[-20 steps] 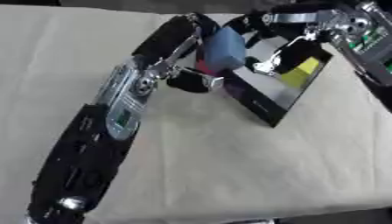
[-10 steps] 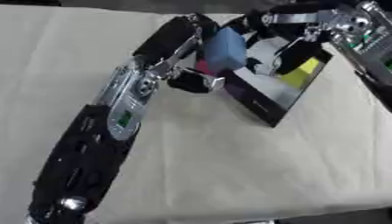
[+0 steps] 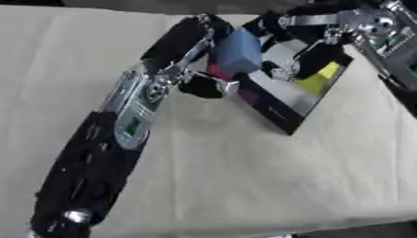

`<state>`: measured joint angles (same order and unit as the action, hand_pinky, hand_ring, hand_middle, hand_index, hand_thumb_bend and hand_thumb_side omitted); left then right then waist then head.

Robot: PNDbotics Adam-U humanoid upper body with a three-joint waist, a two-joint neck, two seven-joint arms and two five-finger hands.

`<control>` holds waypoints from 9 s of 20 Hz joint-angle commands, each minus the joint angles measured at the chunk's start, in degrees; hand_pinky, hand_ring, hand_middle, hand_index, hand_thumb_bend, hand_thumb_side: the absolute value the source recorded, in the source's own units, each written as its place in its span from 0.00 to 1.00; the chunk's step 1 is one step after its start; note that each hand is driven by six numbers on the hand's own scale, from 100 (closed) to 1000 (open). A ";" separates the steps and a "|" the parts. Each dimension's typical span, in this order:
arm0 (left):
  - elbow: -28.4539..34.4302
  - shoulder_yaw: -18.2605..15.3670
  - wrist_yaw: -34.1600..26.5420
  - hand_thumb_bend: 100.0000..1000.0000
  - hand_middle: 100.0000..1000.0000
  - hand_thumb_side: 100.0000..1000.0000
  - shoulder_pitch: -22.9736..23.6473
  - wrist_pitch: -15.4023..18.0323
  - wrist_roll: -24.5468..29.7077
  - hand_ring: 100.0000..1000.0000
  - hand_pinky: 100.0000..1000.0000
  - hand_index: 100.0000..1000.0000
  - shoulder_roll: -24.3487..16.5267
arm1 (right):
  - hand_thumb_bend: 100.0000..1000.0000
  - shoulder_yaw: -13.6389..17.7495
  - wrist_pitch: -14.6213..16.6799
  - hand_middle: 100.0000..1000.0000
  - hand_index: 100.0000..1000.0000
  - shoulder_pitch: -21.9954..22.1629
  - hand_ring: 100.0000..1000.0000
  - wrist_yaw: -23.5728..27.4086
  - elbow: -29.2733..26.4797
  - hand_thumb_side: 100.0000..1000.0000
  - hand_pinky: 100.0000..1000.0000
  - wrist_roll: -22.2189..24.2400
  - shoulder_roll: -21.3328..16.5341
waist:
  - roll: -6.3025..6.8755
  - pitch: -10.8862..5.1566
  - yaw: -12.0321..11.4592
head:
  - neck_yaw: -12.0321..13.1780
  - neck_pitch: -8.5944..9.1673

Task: Pick up the objects with one hand, pass them to the other hand, and then place them into the box on the other side of the table.

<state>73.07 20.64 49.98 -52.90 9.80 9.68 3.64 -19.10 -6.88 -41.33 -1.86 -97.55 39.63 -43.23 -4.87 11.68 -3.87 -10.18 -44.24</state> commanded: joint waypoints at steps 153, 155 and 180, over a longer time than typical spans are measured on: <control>-0.79 -0.78 7.87 0.67 0.71 0.58 1.52 -3.63 -12.95 0.76 0.77 0.81 -1.77 | 0.00 6.60 -8.74 0.35 0.56 4.13 0.66 8.23 2.95 0.11 0.54 -13.36 -4.81 | -0.44 0.19 2.08 | -2.52 0.12; -0.77 -0.60 8.05 0.68 0.71 0.58 1.65 -3.06 -13.11 0.76 0.77 0.81 -2.11 | 0.00 7.93 -8.86 0.35 0.56 4.97 0.66 8.11 3.52 0.10 0.54 -15.23 -5.31 | -0.29 0.19 2.20 | -3.93 0.12; -0.12 0.58 8.43 0.71 0.71 0.56 2.21 -0.30 -13.06 0.76 0.77 0.80 -3.06 | 0.00 11.92 -7.57 0.35 0.56 7.43 0.66 2.68 11.82 0.00 0.54 -24.21 -5.52 | 0.09 0.08 2.18 | -9.67 0.12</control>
<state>71.64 21.07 58.55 -49.89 9.32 -3.31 1.03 -8.15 -14.65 -33.27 1.21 -84.77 15.55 -46.66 -5.01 12.51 -1.80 -19.94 -44.25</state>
